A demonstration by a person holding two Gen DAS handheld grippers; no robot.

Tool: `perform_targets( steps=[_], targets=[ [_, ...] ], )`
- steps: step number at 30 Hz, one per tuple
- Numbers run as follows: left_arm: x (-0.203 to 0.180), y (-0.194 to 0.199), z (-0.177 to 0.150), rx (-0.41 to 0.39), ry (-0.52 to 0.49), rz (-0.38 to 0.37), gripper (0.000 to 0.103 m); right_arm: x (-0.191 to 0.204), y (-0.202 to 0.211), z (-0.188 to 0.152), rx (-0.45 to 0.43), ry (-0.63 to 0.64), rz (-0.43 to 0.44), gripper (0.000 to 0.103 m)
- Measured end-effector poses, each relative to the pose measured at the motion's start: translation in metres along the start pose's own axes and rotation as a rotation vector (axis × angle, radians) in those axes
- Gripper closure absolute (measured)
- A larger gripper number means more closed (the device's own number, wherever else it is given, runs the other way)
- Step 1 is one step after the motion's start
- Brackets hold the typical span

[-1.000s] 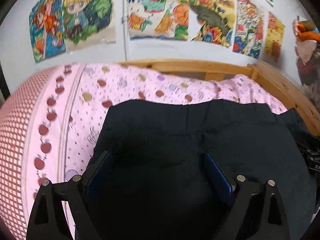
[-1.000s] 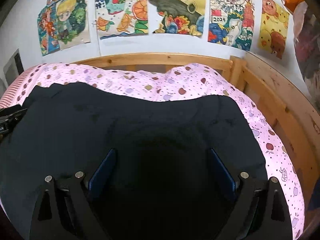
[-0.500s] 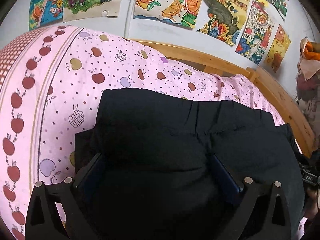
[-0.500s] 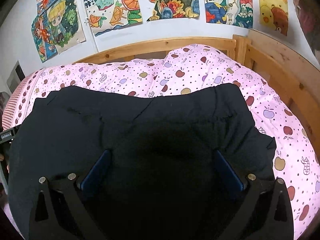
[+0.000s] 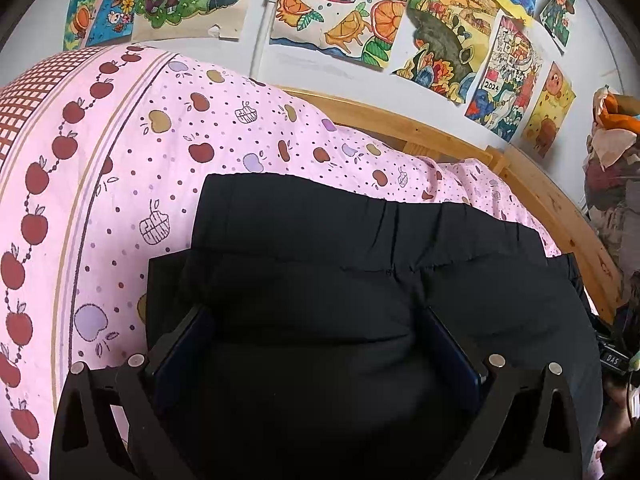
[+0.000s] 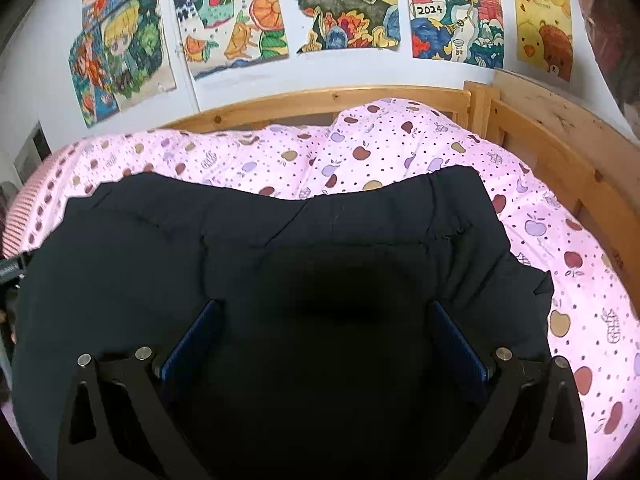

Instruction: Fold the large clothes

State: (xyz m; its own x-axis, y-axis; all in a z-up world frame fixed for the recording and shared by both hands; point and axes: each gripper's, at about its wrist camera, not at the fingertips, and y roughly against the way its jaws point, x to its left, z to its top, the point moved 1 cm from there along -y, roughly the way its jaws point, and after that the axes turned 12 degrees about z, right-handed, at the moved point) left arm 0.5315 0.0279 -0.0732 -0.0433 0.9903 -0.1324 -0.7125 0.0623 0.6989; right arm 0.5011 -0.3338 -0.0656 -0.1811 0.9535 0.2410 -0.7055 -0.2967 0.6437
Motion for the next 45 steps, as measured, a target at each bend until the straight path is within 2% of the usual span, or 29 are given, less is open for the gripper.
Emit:
perform_targets(
  steps=[3, 10, 18, 23, 26, 28, 30, 33, 35, 41, 45],
  targets=[
    [0.0, 0.0, -0.001, -0.006, 0.002, -0.002, 0.0, -0.005, 0.002, -0.002, -0.024, -0.027, 0.042, 0.001],
    [-0.001, 0.0, -0.003, -0.003, -0.007, 0.004, 0.0, -0.006, 0.002, -0.008, -0.053, -0.034, 0.056, 0.001],
    [0.002, 0.001, -0.006, -0.019, 0.013, -0.025, 0.0, 0.004, 0.004, -0.011, -0.06, 0.007, -0.004, 0.001],
    [0.002, 0.008, -0.005, -0.032, 0.007, -0.009, 0.0, 0.005, 0.006, -0.011, -0.063, 0.011, -0.009, 0.001],
    [0.008, 0.022, -0.003, -0.045, 0.028, -0.028, 0.0, 0.006, 0.01, -0.013, -0.065, 0.02, -0.027, 0.001],
    [0.017, 0.039, -0.003, -0.082, 0.039, -0.051, 0.0, 0.006, 0.015, -0.013, -0.073, 0.026, -0.046, 0.001],
    [0.024, 0.048, -0.002, -0.091, 0.03, -0.056, 0.0, 0.008, 0.033, -0.011, -0.132, 0.035, -0.096, 0.001],
    [0.036, 0.058, -0.001, -0.073, -0.033, -0.052, 0.0, 0.002, 0.068, -0.006, -0.251, 0.026, -0.068, 0.001],
    [0.044, 0.06, -0.002, -0.059, -0.066, -0.046, 0.0, -0.01, 0.084, -0.003, -0.284, 0.012, -0.064, 0.001],
    [0.079, 0.051, -0.011, -0.008, -0.032, -0.035, 0.0, -0.053, 0.089, -0.014, -0.187, -0.065, -0.018, 0.001],
    [0.082, 0.038, -0.02, 0.03, -0.06, -0.083, 0.0, -0.08, 0.072, -0.034, -0.141, -0.191, 0.033, 0.001]
  ],
)
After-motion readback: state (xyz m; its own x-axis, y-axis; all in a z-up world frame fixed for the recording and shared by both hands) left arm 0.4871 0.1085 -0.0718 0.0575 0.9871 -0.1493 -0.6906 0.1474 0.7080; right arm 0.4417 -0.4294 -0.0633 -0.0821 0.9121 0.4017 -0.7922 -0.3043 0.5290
